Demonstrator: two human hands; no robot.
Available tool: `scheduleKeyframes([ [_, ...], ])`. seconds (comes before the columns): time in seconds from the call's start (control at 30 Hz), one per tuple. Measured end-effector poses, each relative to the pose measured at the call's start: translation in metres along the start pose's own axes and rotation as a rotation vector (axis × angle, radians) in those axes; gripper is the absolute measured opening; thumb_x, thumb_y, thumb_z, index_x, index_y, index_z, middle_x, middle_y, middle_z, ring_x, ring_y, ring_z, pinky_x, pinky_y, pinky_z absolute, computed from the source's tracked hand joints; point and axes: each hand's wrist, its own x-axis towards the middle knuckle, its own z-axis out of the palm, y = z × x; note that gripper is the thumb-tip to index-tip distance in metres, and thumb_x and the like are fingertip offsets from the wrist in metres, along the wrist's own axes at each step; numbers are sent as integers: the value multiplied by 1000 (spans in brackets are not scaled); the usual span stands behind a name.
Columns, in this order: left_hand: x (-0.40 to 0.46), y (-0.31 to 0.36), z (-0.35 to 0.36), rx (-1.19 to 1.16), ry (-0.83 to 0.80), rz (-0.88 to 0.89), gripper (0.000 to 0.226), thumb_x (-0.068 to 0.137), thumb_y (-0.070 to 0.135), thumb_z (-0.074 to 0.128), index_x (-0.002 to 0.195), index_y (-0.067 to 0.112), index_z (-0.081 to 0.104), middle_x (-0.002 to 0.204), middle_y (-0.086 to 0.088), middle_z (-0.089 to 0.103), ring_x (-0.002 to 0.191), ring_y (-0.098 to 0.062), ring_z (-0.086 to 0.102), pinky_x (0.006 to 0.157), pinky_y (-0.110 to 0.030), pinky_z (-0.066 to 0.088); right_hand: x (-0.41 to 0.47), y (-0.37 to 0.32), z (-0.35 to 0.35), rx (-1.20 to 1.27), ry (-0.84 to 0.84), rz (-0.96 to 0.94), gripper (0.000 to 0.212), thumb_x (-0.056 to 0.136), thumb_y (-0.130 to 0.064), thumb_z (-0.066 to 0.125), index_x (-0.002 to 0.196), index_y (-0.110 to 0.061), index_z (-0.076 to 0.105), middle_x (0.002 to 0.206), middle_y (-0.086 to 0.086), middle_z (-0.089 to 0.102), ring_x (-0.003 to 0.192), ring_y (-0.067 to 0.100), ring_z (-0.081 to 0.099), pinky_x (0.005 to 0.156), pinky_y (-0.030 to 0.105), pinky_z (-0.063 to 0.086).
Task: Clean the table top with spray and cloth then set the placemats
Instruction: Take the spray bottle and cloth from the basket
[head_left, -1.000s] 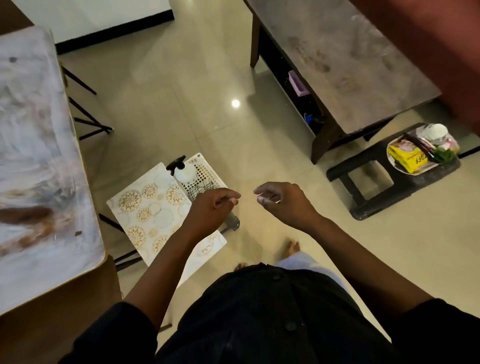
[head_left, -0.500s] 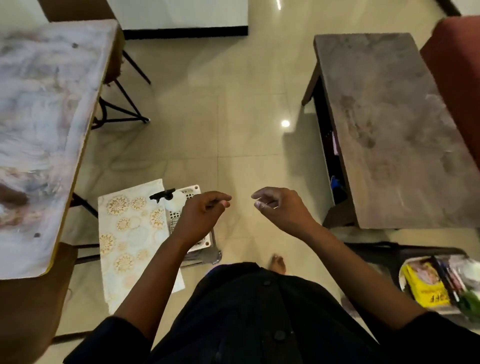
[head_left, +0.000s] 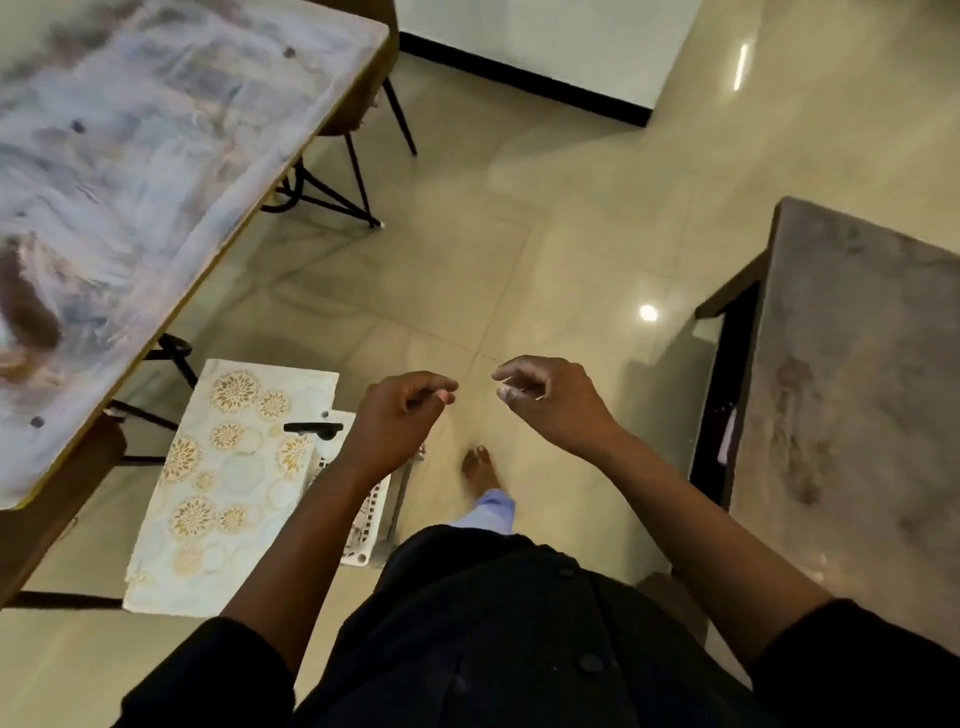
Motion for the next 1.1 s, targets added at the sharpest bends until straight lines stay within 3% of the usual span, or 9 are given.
scheduleKeyframes([
  [0.13,51,12,-13,-42,82,-57,21,105,13,66,114,24,81,101,9,83,98,1,77,98,-35,62,80,-12,-22,-55,-115,-37,19,94,-32,68,112,-29,75,96,-15,74,84,-5,66,80,20,52],
  [0.37,132,21,-45,-104,213,-149,17,103,23,69,111,31,82,100,14,83,100,-4,78,100,-46,62,214,-45,-39,-81,-254,-138,17,94,-29,69,110,-27,75,89,-14,72,84,-3,68,81,22,54],
  [0.53,174,22,-68,-137,368,-235,18,105,18,69,113,26,82,103,13,82,100,-5,77,100,-43,61,304,-73,-29,-123,-414,-226,17,92,-27,71,109,-27,76,87,-13,73,83,0,69,83,26,55],
  [0.83,221,26,-92,-213,776,-461,19,106,18,67,114,28,82,104,14,82,102,-1,77,98,-44,62,451,-140,11,-283,-780,-474,18,91,-25,71,108,-28,77,78,-17,68,69,-7,62,72,16,45],
  [1.1,226,30,-85,-439,1240,-681,22,105,16,67,112,30,82,100,11,83,99,-10,79,93,-47,63,497,-208,77,-441,-1182,-770,20,94,-30,68,113,-33,74,98,-14,74,87,-4,67,83,21,54],
])
